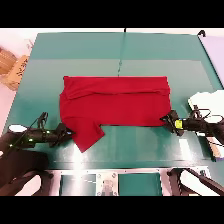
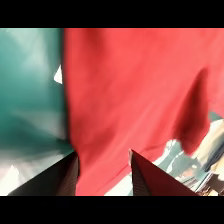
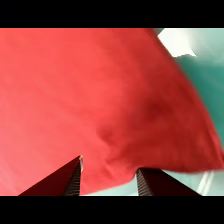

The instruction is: Fold the shirts.

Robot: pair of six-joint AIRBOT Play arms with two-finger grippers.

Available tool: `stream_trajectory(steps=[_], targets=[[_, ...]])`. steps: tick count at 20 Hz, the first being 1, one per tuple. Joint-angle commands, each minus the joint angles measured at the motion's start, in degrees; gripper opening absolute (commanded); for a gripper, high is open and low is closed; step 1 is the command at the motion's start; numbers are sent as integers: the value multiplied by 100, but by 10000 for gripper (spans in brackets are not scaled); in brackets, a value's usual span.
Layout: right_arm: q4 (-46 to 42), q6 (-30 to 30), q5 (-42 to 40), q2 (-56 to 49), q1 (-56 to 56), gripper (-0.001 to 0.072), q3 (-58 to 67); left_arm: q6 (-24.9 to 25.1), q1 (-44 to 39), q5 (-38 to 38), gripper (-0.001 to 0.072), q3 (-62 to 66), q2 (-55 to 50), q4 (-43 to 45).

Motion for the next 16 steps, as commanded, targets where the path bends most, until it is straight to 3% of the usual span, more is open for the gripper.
stream_trajectory(steps=[1,2,3,5,6,9,13,16], targets=[[55,-7,-282,-208,181,425,11,800,9,177,148,-81,-11,-975],[55,-7,-229,-205,181,414,37,1169,9,168,30,-76,-11,-1342],[44,-13,-101,-199,181,369,68,1357,9,122,23,-63,-11,-1572],[-17,-317,262,-168,170,97,186,1569,9,-146,23,-22,-9,-1698],[-96,-404,485,-105,131,12,258,1567,9,-330,22,57,-9,-1639],[-664,-417,1117,225,-160,14,568,1497,9,-787,21,358,245,-1530],[-1386,-330,1823,713,-645,14,787,431,9,-1283,21,811,1394,-101],[-1403,-330,2124,1003,-713,14,844,-155,9,-1757,21,1139,2205,352]])
